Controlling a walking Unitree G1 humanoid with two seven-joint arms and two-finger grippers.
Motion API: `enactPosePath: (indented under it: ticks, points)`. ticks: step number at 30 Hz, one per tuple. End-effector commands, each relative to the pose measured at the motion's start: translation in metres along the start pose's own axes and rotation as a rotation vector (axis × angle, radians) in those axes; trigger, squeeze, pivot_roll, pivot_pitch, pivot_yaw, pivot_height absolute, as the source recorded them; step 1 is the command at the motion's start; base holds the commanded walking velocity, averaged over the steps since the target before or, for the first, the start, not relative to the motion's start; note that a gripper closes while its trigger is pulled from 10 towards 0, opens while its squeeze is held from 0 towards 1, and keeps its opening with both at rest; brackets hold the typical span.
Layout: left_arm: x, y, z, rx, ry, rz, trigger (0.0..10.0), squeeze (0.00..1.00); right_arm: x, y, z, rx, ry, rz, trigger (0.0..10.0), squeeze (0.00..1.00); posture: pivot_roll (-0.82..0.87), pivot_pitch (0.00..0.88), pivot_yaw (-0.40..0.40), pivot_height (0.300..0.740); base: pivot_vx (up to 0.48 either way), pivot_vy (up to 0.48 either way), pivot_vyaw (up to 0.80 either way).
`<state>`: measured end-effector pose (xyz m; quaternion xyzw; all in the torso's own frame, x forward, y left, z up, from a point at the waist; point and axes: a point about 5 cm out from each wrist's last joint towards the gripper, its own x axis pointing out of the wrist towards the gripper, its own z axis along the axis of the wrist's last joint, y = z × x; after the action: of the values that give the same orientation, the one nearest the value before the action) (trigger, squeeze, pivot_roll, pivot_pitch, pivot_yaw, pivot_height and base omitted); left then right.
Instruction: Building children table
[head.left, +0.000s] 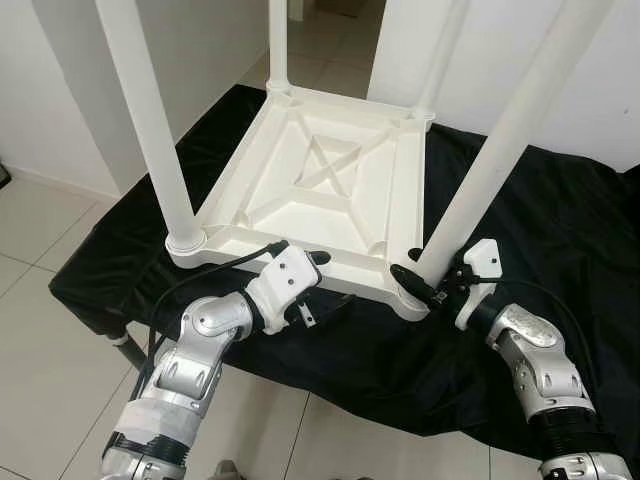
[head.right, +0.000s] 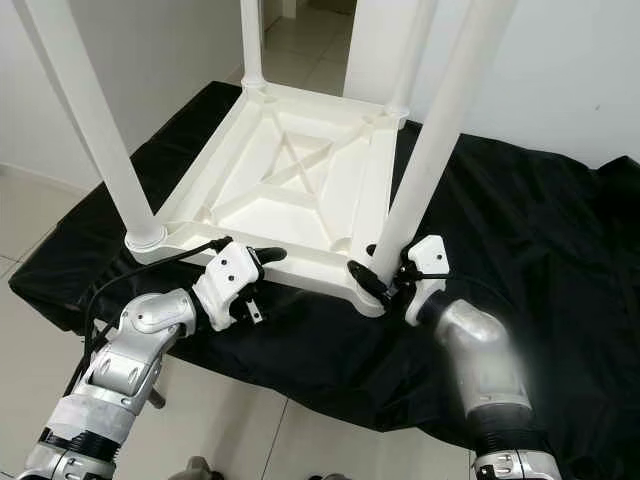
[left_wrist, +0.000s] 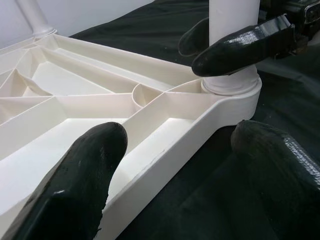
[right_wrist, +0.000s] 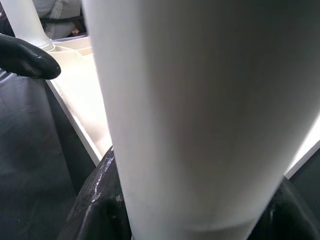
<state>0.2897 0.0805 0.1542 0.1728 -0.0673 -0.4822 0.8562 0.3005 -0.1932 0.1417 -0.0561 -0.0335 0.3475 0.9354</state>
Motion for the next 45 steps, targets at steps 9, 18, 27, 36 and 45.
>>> enactPosePath:
  ticks: [9, 18, 27, 36, 45]
  points:
    - [-0.003, 0.001, -0.003, 0.001, 0.011, 0.078, 10.0, 0.0, -0.011, 0.001, -0.017, -0.002, 0.096, -0.124, 4.0, 0.0, 0.02, 0.049, -0.061, 0.74, 0.0, 0.0, 0.0]
    - [-0.004, -0.001, -0.004, -0.001, 0.013, 0.061, 10.0, 0.0, -0.01, 0.01, -0.022, 0.028, 0.097, -0.427, 10.0, 0.0, 0.01, 0.059, -0.049, 0.74, 0.0, 0.0, 0.0]
    - [-0.003, -0.005, -0.004, -0.008, 0.009, 0.051, 10.0, 0.0, -0.003, 0.035, -0.024, 0.168, 0.033, -0.747, 10.0, 0.0, 0.01, 0.066, -0.052, 0.74, 0.0, 0.0, 0.0]
    - [-0.003, -0.006, -0.003, -0.017, 0.002, 0.054, 10.0, 0.0, 0.022, 0.059, -0.017, 0.316, -0.027, -0.865, 10.0, 0.0, 0.01, 0.072, -0.055, 0.74, 0.0, 0.0, 0.0]
    - [-0.004, -0.007, -0.003, -0.019, 0.005, 0.059, 10.0, 0.0, 0.029, 0.07, -0.006, 0.285, -0.066, -0.802, 10.0, 0.0, 0.02, 0.078, -0.065, 0.74, 0.0, 0.0, 0.0]
